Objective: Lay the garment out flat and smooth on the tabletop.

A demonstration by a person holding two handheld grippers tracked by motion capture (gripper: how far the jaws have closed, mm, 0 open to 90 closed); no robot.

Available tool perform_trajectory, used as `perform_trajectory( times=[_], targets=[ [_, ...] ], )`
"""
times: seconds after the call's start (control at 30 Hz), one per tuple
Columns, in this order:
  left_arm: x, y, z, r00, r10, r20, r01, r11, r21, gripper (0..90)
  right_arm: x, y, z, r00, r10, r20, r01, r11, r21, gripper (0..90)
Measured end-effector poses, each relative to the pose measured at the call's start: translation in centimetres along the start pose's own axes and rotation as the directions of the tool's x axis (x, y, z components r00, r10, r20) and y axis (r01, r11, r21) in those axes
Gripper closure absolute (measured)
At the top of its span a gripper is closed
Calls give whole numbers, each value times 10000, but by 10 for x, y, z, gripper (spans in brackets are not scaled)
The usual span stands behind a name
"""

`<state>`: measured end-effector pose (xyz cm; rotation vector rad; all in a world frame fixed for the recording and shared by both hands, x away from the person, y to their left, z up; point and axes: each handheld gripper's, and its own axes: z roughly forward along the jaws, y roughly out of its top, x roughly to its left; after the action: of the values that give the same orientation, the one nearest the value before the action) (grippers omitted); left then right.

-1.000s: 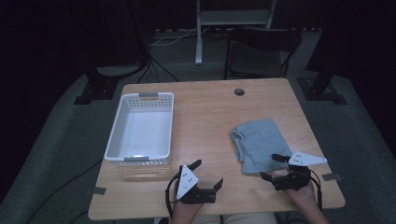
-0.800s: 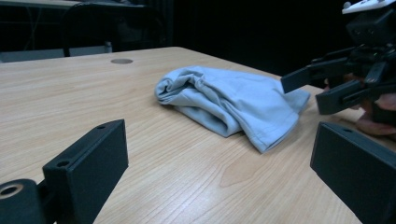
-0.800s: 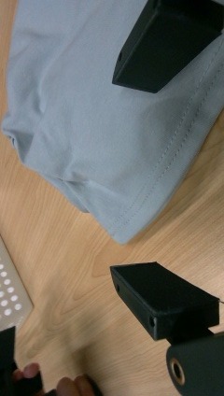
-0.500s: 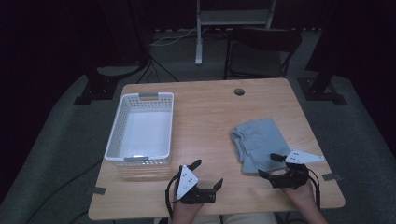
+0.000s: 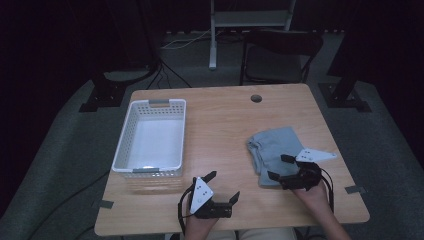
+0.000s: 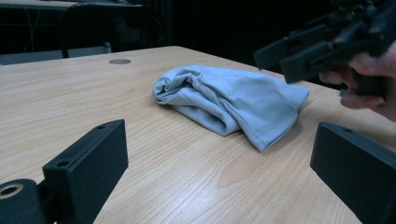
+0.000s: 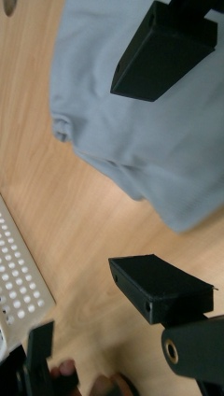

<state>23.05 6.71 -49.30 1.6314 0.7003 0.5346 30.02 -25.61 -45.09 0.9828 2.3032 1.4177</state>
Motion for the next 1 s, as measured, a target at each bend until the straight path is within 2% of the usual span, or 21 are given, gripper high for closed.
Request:
perform_trajectory(
  times=[0.07, 0.1, 0.2, 0.23, 0.3, 0.37, 0.5, 0.67, 0.87, 0.93, 1.0],
  targets=[
    [0, 0, 0, 10000, -39, -59, 39, 10000, 12, 47, -1, 5, 3, 10000, -3, -45, 3, 10000, 7, 139],
    [1, 0, 0, 10000, -62, -35, 63, 10000, 47, 48, -3, 12, 12, 9997, -241, -33, 242, 9996, 129, 144],
    [1, 0, 0, 9999, -99, -56, 100, 9999, 49, 48, -4, 15, 19, 9993, -363, 52, 362, 9991, 208, 145],
    [1, 0, 0, 9999, -96, -36, 97, 9999, 40, 48, -5, 19, 28, 9990, -419, 169, 412, 9982, 426, 145],
    [1, 0, 0, 9999, -116, -75, 116, 9999, 48, 48, -7, 22, 35, 9981, -487, 375, 466, 9975, 539, 145],
    [1, 0, 0, 9999, -138, -53, 138, 9999, 56, 48, -9, 26, 41, 9979, -466, 443, 438, 9971, 620, 151],
    [1, 0, 0, 9998, -145, -100, 145, 9999, 61, 48, -12, 33, 53, 9967, -428, 685, 346, 9925, 1169, 156],
    [1, 0, 0, 9999, -130, -108, 131, 9999, 87, 48, -14, 36, 70, 9947, -315, 979, 125, 9818, 1895, 173],
    [1, 0, 0, 9998, -150, -108, 150, 9998, 86, 48, -18, 32, 81, 9947, -144, 1014, -84, 9754, 2204, 210],
    [1, 0, 0, 9998, -151, -87, 152, 9998, 94, 48, -17, 30, 82, 9933, -187, 1143, -72, 9751, 2217, 239],
    [1, 0, 1, 9998, -146, -121, 147, 9998, 99, 48, -17, 29, 83, 9887, -178, 1492, -172, 9731, 2297, 310]
  ],
)
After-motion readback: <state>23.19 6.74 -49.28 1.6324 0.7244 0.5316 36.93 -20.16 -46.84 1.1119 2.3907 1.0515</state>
